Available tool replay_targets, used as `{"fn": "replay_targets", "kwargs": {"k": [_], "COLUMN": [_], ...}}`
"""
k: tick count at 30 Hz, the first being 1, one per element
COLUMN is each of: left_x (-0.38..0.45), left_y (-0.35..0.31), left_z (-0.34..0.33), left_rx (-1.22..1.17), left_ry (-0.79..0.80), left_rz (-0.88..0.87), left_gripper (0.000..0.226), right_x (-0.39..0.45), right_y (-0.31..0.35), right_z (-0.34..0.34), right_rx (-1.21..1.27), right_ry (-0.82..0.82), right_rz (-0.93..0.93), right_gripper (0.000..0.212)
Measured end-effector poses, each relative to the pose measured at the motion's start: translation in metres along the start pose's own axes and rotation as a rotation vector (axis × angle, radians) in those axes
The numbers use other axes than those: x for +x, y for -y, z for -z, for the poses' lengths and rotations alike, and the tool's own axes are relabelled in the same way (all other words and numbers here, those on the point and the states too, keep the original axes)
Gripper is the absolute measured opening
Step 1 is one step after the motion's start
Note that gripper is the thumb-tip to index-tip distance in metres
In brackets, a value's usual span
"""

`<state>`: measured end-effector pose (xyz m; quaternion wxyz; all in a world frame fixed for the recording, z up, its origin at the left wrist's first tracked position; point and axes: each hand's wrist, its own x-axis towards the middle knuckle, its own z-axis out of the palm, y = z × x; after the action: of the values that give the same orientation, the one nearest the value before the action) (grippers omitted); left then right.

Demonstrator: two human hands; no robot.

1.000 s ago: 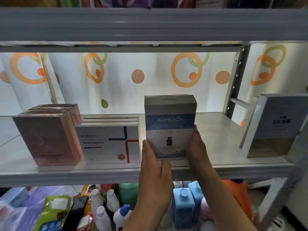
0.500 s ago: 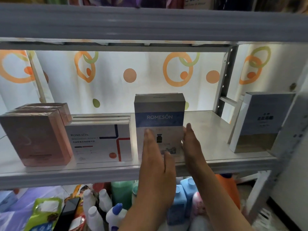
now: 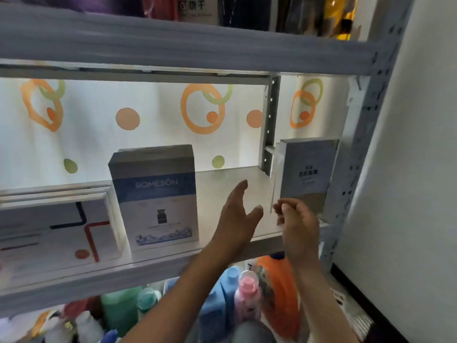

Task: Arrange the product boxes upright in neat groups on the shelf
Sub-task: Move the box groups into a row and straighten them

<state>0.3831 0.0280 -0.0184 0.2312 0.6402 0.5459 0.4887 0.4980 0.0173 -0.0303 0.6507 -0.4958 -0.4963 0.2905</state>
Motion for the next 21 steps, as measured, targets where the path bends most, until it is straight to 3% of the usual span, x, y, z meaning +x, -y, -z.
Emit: {"fn": "replay_targets", "kwargs": {"k": [5,8,10,15,21], "left_x": [0.044,0.066,0.078,0.091,0.083], "left_y": [-0.003,-0.008,-0.013,-0.014,-0.005], "left_z": [-0.028,-0.039,-0.041,-0.054,-0.057], "left_rx": [-0.074,-0.167,-0.236,-0.33,-0.303], "left_ry": [0.104,0.142,0.172,0.331,0.199], "left_rz": [-0.008,-0.007,0.003,-0.042,0.02], "left_gripper": [0.107,0.118,0.114,0.073,0.057], "right_x": [0.016,0.027,0.032,0.039,0.045], "right_y": [-0.015,-0.03,-0.036,-0.041,-0.045], "right_z": [0.025,0.035,0.04,0.047,0.049], "right_rx": [-0.06,-0.114,-0.121,-0.086,-0.064], "right_ry": [-0.042,-0.057,-0.059,-0.049,-0.091], "right_rz": [0.004,0.006,-0.008,-0.022,-0.028], "right_gripper": [0.018,0.022,0.026,0.025,0.021]}}
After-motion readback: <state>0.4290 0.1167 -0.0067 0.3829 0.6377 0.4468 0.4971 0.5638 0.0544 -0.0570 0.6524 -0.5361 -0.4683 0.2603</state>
